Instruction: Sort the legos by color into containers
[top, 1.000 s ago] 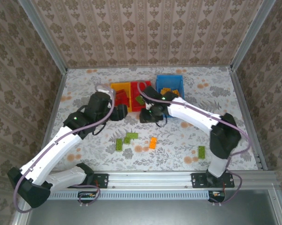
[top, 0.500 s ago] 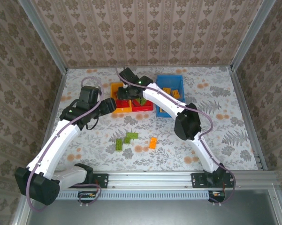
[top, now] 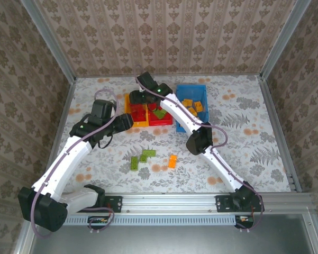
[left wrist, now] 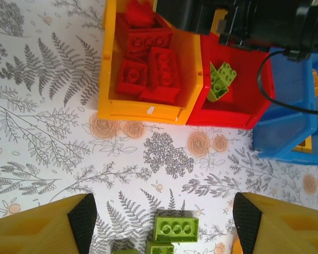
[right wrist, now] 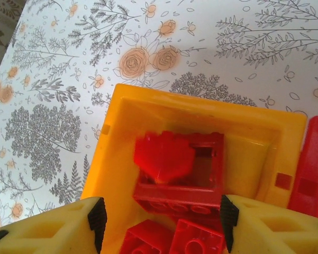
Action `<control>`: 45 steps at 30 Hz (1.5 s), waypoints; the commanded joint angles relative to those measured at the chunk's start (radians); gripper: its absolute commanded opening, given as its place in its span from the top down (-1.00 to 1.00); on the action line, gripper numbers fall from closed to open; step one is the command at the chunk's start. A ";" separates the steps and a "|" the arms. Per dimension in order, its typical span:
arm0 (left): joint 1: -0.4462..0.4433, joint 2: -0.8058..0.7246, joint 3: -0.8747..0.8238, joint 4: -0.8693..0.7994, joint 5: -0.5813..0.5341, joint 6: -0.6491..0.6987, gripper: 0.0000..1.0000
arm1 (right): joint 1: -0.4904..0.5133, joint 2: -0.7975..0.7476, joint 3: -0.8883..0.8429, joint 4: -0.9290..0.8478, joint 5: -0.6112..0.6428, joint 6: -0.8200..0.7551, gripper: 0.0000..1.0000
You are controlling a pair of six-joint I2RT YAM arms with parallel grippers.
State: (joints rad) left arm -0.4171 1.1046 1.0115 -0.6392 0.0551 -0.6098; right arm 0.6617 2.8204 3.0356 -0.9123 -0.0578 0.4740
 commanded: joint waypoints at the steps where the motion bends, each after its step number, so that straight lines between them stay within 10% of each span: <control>1: 0.008 -0.002 -0.019 0.026 0.039 0.015 -0.44 | 0.012 -0.007 0.112 -0.105 0.005 -0.060 -0.25; 15: -0.009 0.073 -0.006 0.091 0.077 0.033 -0.43 | 0.004 -0.176 0.091 -0.454 0.057 -0.325 -0.26; 34: -0.198 0.234 0.021 0.168 0.147 0.105 -0.45 | -0.089 -1.280 -1.496 -0.117 0.141 -0.037 -0.42; 45: -0.354 0.282 0.018 0.202 0.133 0.065 -0.46 | -0.419 -1.663 -2.161 -0.165 0.066 0.303 -0.51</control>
State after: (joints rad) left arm -0.7425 1.3685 1.0039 -0.4652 0.1795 -0.5365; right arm 0.2836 1.2018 0.9642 -1.0554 0.0490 0.6636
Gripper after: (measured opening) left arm 0.729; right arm 0.752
